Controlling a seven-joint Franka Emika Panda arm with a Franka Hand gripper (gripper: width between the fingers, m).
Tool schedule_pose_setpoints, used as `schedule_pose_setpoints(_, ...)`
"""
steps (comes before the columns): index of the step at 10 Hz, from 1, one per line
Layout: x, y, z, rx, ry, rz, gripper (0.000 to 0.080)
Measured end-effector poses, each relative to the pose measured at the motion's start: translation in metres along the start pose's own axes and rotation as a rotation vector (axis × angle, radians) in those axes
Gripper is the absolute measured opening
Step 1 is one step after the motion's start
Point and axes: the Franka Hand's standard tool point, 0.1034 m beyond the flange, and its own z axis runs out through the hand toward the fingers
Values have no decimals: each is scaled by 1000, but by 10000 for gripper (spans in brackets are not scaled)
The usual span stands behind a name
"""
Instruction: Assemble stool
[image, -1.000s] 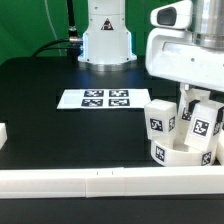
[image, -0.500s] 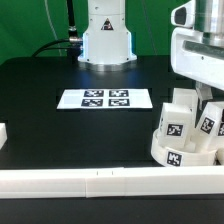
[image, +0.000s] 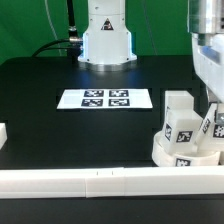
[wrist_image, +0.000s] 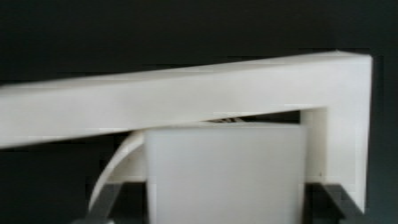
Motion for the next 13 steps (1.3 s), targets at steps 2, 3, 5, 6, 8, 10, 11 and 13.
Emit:
schedule_pose_setpoints(2, -1, 1, 0, 69, -38, 211, 340)
schedule_pose_setpoints(3, -3, 2, 0, 104, -60, 295, 340)
schedule_pose_setpoints(5, -1, 6, -2, 172, -105, 463, 340)
schedule_pose_setpoints(6, 2, 7, -2, 174, -122, 534, 340)
schedule_pose_setpoints(8, 4, 8, -2, 171, -132, 576, 408)
schedule_pose_setpoints(10, 8, 2, -12, 185, -135, 515, 588)
schedule_pose_setpoints(11, 9, -2, -22, 196, -141, 494, 630)
schedule_pose_setpoints(13, 13, -13, -54, 221, -172, 440, 647)
